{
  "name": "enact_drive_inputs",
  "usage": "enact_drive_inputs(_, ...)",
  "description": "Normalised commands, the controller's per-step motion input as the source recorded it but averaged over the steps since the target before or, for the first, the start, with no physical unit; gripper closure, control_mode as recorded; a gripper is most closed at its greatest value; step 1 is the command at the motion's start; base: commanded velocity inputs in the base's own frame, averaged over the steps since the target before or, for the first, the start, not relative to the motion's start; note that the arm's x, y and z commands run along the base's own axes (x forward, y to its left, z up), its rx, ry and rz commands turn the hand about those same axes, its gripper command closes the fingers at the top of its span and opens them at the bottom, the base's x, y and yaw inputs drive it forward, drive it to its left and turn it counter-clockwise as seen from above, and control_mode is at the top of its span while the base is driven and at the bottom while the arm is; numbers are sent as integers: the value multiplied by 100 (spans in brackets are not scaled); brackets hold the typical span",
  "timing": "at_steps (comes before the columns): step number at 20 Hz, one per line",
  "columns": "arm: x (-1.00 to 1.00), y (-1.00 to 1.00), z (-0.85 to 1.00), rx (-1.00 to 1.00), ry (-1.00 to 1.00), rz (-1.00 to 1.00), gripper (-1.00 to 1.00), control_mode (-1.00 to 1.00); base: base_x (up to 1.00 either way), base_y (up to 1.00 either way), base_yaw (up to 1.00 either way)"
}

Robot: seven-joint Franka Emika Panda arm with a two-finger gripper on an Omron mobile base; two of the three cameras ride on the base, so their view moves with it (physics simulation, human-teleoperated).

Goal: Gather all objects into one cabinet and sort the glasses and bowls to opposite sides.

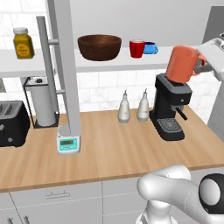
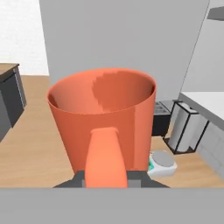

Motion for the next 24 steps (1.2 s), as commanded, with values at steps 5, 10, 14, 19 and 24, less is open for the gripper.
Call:
enact_drive_inputs(5,74,-47,5,9,5,-19,100,-100,0,0,0)
enact_drive_inputs(10,90,-24,-3,2,0,-35,100,-100,0,0,0)
enact_drive_inputs(14,100,-31,0,-1,0,-41,100,-100,0,0,0)
enact_drive_inputs(19,100,-63,0,-7,2,-39,100,-100,0,0,0)
enact_drive_inputs(24,86,-58,0,-4,1,-31,100,-100,0,0,0)
